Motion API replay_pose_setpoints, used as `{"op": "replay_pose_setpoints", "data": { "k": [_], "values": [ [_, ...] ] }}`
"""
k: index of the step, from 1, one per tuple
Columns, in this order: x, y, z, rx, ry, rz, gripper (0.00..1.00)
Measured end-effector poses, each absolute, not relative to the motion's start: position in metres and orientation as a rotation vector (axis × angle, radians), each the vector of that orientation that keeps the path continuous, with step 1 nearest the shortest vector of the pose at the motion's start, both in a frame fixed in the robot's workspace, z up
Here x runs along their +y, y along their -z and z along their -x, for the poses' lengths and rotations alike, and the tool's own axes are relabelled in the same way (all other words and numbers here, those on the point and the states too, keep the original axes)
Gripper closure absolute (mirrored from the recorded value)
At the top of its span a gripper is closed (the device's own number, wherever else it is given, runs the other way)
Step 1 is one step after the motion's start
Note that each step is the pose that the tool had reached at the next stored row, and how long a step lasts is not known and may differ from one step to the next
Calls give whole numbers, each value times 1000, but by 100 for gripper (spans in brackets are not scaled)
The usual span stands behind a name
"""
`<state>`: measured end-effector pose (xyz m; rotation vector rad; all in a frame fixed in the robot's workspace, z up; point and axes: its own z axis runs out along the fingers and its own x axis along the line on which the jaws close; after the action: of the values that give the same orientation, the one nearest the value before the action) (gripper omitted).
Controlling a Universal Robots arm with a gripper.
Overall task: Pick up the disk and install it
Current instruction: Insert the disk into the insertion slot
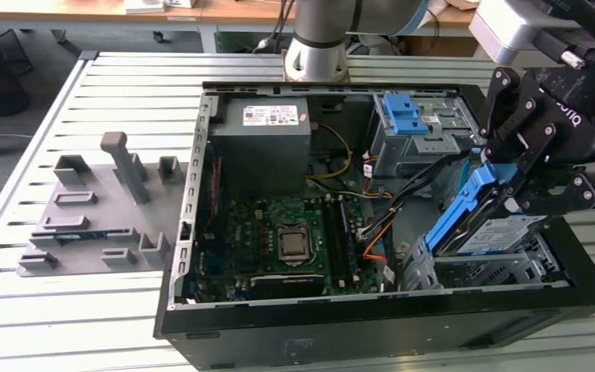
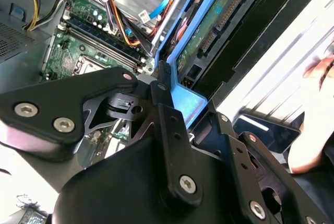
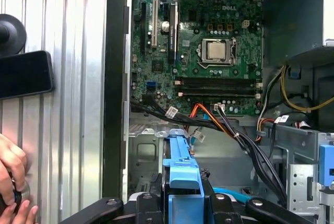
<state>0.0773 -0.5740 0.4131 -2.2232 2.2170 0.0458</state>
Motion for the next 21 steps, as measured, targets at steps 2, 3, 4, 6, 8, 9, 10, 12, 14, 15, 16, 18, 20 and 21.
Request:
{"op": "replay_pose_setpoints", "data": {
  "k": [2,3,4,6,8,9,10,12,14,15,16,18,20,21],
  "values": [
    [-574,-411,-77,2217,-46,2223,64],
    [-574,-410,-77,2217,-46,2223,64],
    [-574,-409,-77,2217,-46,2223,64],
    [-574,-407,-77,2217,-46,2223,64],
    [-574,-404,-77,2217,-46,2223,64],
    [-574,-403,-77,2217,-46,2223,64],
    [-574,-402,-77,2217,-46,2223,64],
    [-574,-400,-77,2217,-46,2223,64],
    [-574,-398,-77,2217,-46,2223,64],
    [-574,-397,-77,2217,-46,2223,64],
    [-574,-396,-77,2217,-46,2223,64],
    [-574,-394,-77,2217,-46,2223,64],
    [-574,-392,-77,2217,-46,2223,64],
    [-574,-391,-77,2217,-46,2223,64]
  ]
}}
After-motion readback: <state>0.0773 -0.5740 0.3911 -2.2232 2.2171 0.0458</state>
